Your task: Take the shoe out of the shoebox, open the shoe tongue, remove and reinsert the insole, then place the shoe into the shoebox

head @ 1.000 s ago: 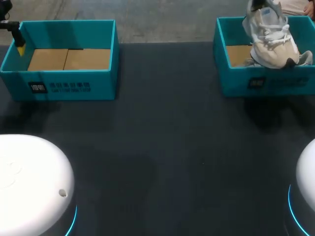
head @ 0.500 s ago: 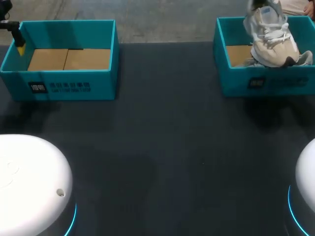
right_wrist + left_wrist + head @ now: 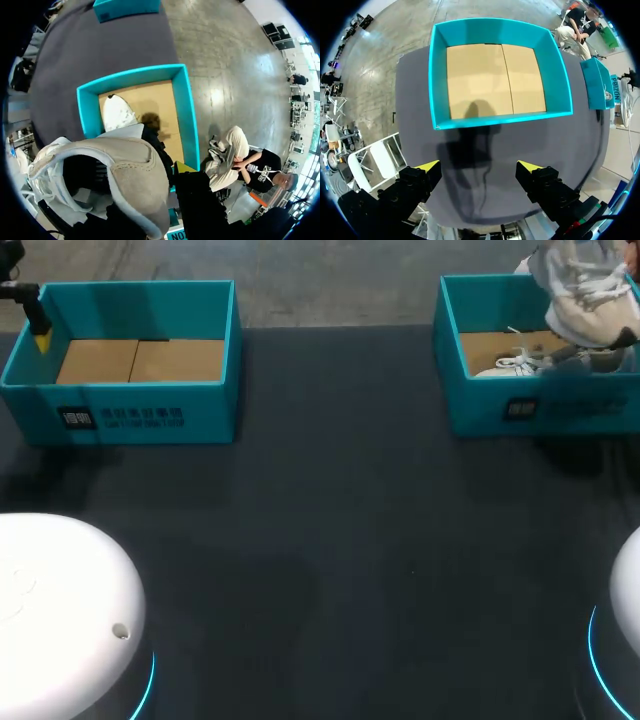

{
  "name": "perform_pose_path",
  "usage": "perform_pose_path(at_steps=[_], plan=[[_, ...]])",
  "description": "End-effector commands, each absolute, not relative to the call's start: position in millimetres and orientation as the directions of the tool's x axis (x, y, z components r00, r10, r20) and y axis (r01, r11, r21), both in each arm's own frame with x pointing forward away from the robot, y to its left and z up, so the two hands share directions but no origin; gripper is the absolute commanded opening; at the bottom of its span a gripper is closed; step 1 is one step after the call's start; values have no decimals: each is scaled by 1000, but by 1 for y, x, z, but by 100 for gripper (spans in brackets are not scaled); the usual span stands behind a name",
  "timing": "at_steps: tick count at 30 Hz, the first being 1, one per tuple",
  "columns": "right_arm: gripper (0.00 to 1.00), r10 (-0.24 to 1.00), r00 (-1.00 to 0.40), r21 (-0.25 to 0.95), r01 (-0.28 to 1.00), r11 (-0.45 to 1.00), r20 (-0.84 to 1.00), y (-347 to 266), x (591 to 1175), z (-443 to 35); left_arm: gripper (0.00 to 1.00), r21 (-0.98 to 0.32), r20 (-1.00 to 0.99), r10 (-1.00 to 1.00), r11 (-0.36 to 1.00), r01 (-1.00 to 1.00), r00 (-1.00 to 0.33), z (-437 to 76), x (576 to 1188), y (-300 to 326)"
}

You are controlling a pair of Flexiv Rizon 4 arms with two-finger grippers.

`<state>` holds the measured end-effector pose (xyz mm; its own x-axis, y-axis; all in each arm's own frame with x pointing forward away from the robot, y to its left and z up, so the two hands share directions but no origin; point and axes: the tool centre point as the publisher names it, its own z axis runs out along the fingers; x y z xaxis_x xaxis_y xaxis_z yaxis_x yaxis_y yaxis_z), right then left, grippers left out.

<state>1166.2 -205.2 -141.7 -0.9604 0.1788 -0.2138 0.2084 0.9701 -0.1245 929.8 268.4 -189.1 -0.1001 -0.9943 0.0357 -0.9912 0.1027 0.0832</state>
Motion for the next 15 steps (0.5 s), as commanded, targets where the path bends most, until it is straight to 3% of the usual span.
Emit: perform_pose_path(at_steps=[1, 15], plan=[[0, 182, -970, -113, 201, 973, -161, -212, 1192, -147, 100, 85, 33, -994, 102, -991, -100, -189, 929, 268], [0, 134, -981, -58, 143, 988, -139, -223, 1206, -158, 100, 85, 33, -994, 102, -991, -100, -189, 929, 268]])
